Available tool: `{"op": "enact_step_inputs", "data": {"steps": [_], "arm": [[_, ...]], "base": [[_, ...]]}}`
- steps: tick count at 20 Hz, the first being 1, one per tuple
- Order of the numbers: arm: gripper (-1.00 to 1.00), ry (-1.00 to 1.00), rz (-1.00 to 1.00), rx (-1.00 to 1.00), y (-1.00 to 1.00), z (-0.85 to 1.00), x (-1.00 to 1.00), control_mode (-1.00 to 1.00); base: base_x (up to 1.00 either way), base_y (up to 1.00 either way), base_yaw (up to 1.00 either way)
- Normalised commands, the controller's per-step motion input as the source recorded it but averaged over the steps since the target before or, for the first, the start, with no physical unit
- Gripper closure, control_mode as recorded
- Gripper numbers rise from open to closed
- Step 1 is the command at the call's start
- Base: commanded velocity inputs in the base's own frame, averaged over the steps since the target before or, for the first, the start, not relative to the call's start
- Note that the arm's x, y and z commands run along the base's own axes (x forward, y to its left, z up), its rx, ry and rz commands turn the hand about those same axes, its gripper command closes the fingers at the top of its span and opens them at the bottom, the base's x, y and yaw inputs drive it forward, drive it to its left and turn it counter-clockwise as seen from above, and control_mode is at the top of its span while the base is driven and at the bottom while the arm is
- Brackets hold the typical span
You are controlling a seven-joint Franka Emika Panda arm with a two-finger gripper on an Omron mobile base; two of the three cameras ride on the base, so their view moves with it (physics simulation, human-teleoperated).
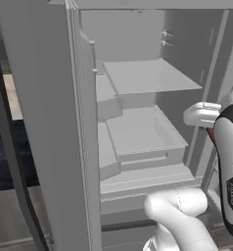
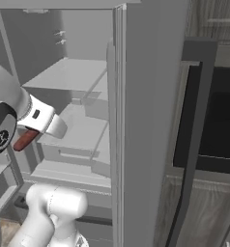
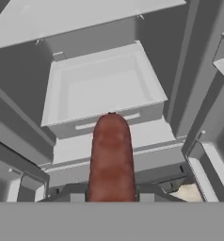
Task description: Retrieve the sausage and cheese from the fridge and place them on the cutting board on the counter.
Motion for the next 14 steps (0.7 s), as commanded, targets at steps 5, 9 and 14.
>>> {"op": "enact_step_inputs", "data": {"steps": [5, 9, 14], "arm": [[1.00, 0.00, 0.00, 0.00, 0.00, 0.00, 0.00, 1.00], [1.00, 0.00, 0.00, 0.00, 0.00, 0.00, 0.00, 1.00], [1.00, 0.00, 0.00, 0.00, 0.00, 0.00, 0.00, 1.00]], "base": [[-0.76, 0.00, 0.09], [-0.72, 0.00, 0.13], [-0.40, -0.33, 0.55]]}}
